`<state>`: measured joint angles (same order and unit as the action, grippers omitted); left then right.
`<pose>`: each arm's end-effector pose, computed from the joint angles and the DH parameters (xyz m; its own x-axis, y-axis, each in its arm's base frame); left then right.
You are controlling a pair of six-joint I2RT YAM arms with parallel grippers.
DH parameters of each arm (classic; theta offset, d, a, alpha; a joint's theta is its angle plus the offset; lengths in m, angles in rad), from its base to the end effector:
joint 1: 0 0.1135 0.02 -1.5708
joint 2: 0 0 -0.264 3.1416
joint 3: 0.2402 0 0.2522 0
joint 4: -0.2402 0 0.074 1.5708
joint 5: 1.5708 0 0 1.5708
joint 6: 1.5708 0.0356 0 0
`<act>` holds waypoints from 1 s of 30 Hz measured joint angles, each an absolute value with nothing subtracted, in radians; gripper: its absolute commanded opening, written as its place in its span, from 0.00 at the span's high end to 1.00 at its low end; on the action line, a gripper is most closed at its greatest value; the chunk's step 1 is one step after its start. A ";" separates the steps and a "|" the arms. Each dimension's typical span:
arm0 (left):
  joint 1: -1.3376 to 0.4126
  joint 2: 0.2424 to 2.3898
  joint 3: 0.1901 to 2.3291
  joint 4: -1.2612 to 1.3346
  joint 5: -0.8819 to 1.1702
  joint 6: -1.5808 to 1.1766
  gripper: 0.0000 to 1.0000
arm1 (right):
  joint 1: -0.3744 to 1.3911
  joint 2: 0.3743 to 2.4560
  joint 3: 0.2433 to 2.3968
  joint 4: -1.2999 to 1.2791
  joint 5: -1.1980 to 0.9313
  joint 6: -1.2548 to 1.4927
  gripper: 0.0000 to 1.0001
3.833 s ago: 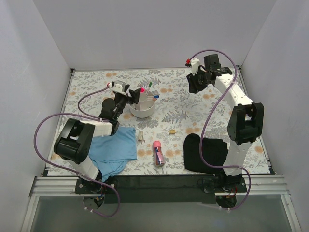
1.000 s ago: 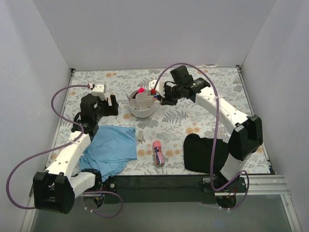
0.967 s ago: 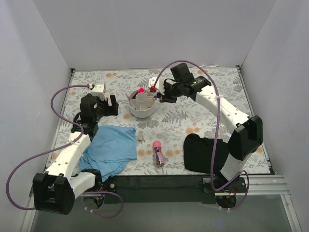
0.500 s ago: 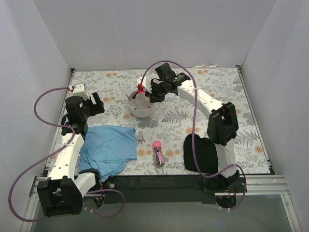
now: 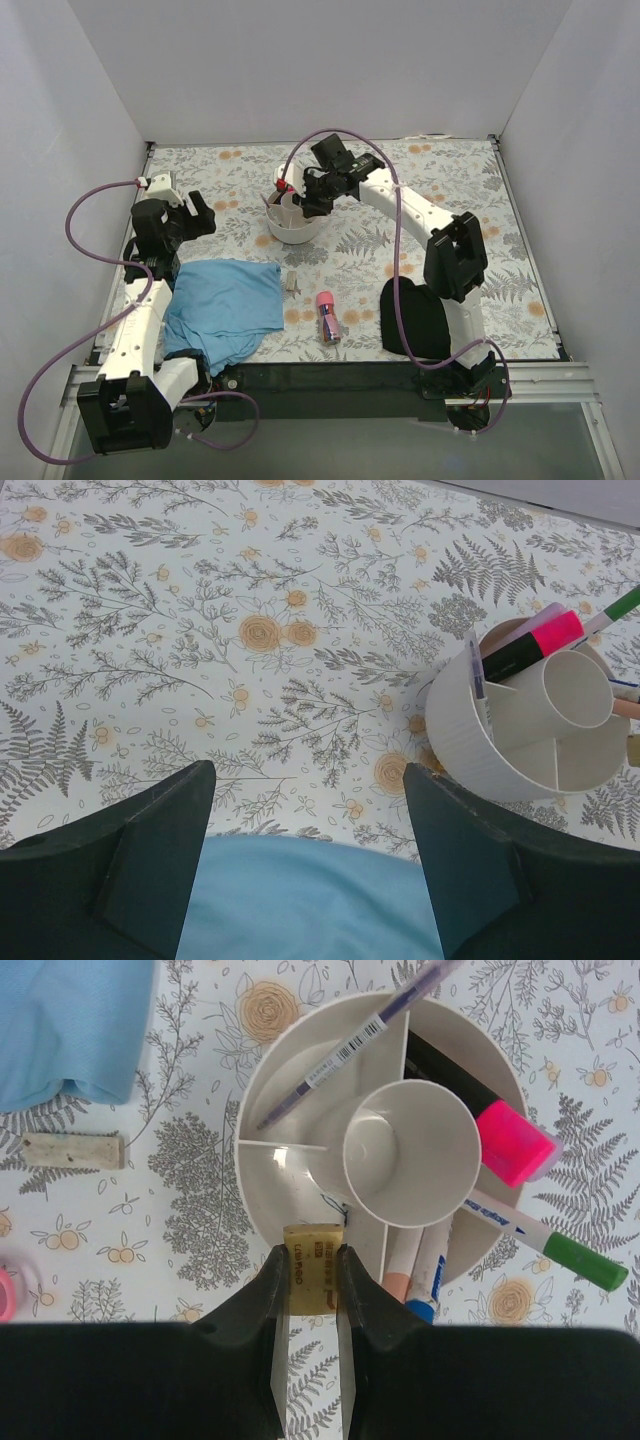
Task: Sort the stationery into containers
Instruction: Place the stationery in the storage box.
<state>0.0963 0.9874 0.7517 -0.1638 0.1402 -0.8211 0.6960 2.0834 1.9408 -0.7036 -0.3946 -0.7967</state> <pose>0.2268 0.0169 0.2925 -0.2879 -0.7559 -0.5880 -0.2609 0.6527 -0.7113 0.3529 0.3127 0.2881 0.1614 -0.7254 -0.6692 -0.9613 0.0378 -0.2727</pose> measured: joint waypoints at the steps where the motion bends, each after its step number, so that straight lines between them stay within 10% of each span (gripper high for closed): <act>1: 0.096 0.987 0.752 -0.165 0.142 -0.823 0.24 | 0.702 2.083 1.941 -0.704 -0.395 -0.796 0.91; 16: 0.108 0.981 0.752 -0.166 0.175 -0.837 0.25 | 0.725 2.131 1.941 -0.698 -0.338 -0.777 0.53; 30: 0.116 0.973 0.751 -0.166 0.204 -0.846 0.24 | 0.725 2.081 1.869 -0.658 -0.278 -0.751 0.47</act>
